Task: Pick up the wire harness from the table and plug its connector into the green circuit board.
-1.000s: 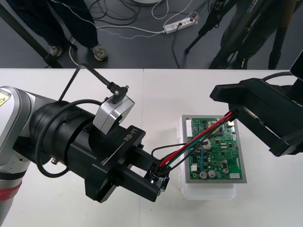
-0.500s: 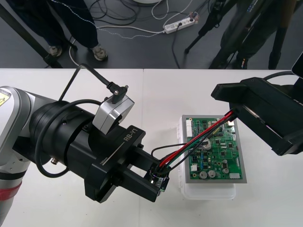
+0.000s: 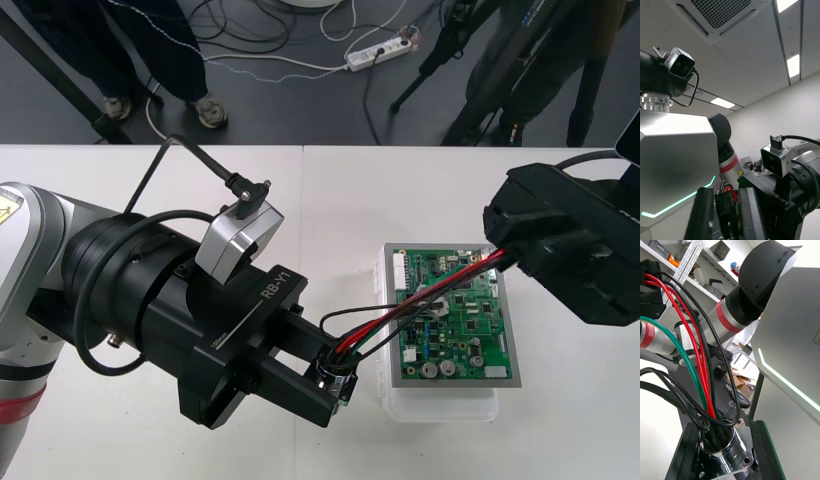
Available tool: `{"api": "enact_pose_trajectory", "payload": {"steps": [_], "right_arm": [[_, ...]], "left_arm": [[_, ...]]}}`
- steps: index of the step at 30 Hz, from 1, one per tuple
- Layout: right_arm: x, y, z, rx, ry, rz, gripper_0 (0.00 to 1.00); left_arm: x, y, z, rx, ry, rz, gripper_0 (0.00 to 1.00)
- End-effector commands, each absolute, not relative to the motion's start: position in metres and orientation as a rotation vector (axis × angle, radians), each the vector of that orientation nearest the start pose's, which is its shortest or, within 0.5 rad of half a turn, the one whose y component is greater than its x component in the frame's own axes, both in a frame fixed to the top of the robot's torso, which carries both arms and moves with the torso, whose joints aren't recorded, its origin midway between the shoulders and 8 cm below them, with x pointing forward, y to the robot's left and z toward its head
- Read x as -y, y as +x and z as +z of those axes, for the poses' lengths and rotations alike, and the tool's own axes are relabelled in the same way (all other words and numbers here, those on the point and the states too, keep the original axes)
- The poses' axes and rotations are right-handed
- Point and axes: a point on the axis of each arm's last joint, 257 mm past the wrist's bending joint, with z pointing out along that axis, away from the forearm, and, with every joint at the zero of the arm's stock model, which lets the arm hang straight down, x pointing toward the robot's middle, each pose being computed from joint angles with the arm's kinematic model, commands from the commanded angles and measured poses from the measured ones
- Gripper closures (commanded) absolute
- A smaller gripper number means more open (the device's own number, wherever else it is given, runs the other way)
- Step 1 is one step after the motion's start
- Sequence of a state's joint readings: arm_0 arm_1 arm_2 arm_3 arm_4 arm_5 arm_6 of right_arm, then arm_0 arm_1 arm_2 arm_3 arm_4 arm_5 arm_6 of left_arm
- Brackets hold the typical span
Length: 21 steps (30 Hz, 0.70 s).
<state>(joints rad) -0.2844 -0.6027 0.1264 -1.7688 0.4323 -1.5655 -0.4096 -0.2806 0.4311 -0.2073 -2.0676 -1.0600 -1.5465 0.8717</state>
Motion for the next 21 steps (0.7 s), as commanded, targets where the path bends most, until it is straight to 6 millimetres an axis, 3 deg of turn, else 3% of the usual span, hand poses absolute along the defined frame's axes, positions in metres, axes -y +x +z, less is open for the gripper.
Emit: {"api": "enact_pose_trajectory", "payload": {"steps": [1,17,18,19,20,21], "right_arm": [[0.0982,0.2326,0.0442,-0.676,-1.139,1.830,1.00],[0.1013,0.2344,0.0472,-0.663,-1.134,1.808,1.00],[0.1014,0.2346,0.0471,-0.665,-1.134,1.807,1.00],[0.1015,0.2347,0.0469,-0.666,-1.135,1.806,1.00],[0.1015,0.2347,0.0469,-0.666,-1.135,1.806,1.00],[0.1015,0.2347,0.0469,-0.665,-1.135,1.805,1.00]], "left_arm": [[0.0123,0.1696,-0.0360,-1.204,1.578,-1.767,1.00],[0.0122,0.1694,-0.0357,-1.201,1.578,-1.768,1.00],[0.0122,0.1694,-0.0357,-1.201,1.578,-1.768,0.92],[0.0126,0.1689,-0.0356,-1.201,1.578,-1.771,0.69],[0.0122,0.1694,-0.0357,-1.204,1.577,-1.769,0.31],[0.0123,0.1696,-0.0360,-1.207,1.577,-1.769,0.13]]}}
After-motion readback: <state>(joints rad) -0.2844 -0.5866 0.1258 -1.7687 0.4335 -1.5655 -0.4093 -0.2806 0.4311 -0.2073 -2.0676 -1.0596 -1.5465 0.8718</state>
